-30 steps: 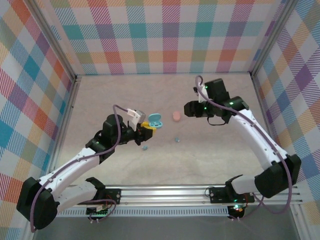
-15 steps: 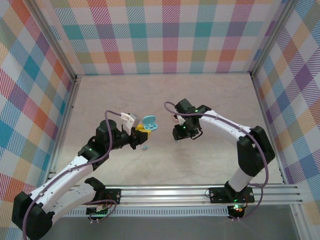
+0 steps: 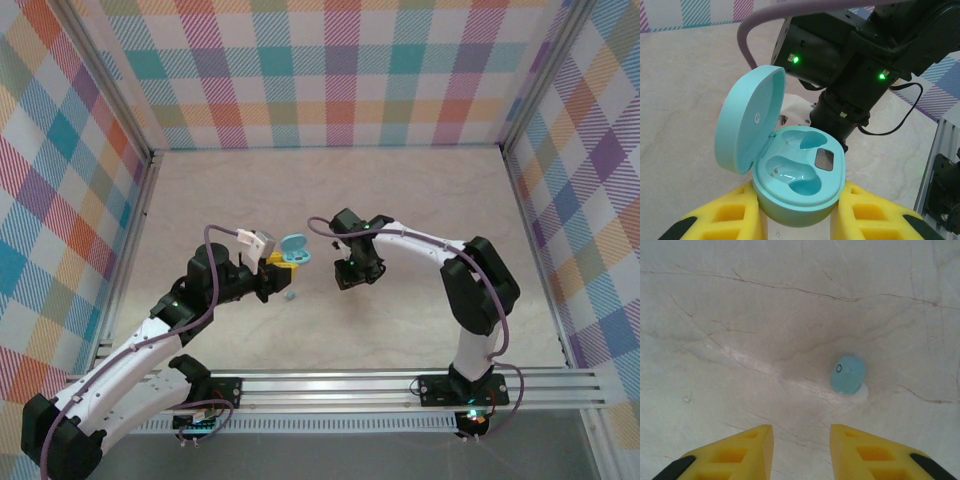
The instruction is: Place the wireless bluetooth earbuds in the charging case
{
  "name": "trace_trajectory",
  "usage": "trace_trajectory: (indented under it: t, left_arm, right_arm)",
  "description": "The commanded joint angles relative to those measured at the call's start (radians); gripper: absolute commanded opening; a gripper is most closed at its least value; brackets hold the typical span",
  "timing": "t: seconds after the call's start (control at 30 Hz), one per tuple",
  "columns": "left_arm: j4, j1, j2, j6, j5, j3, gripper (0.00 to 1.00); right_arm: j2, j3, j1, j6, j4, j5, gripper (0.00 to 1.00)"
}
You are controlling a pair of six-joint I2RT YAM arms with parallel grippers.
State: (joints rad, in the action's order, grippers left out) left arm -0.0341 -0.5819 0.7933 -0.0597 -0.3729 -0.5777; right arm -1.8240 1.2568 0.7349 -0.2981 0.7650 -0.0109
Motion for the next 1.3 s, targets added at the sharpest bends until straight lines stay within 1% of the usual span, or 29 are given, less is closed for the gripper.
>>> trace_trajectory:
  t: [0.0,0.13,0.43,0.9,1.03,1.27]
  left_arm:
    - [-0.008,0.002,-0.025,-0.002,0.0,0.015,0.18]
    - [-0.01,0.002,-0.032,-0.005,-0.001,0.018,0.18]
    - [-0.017,0.002,-0.048,-0.004,0.002,0.022,0.18]
    - [-0.018,0.002,-0.042,0.001,0.0,0.018,0.18]
    - [-0.021,0.002,-0.045,0.001,-0.003,0.018,0.18]
    - [-0.019,0.002,-0.048,-0.002,-0.007,0.016,0.18]
  right_arm:
    - [-0.032,0.049,0.008,0.02,0.026,0.027,0.35]
    - [-0.067,0.086,0.007,0.033,0.041,0.06,0.33]
    - [-0.112,0.133,0.005,0.06,0.076,0.137,0.33]
    - [-0.125,0.11,0.004,0.055,0.073,0.118,0.31]
    - [-0.133,0.108,0.003,0.048,0.076,0.11,0.28]
    - [-0.141,0.097,0.003,0.043,0.083,0.114,0.29]
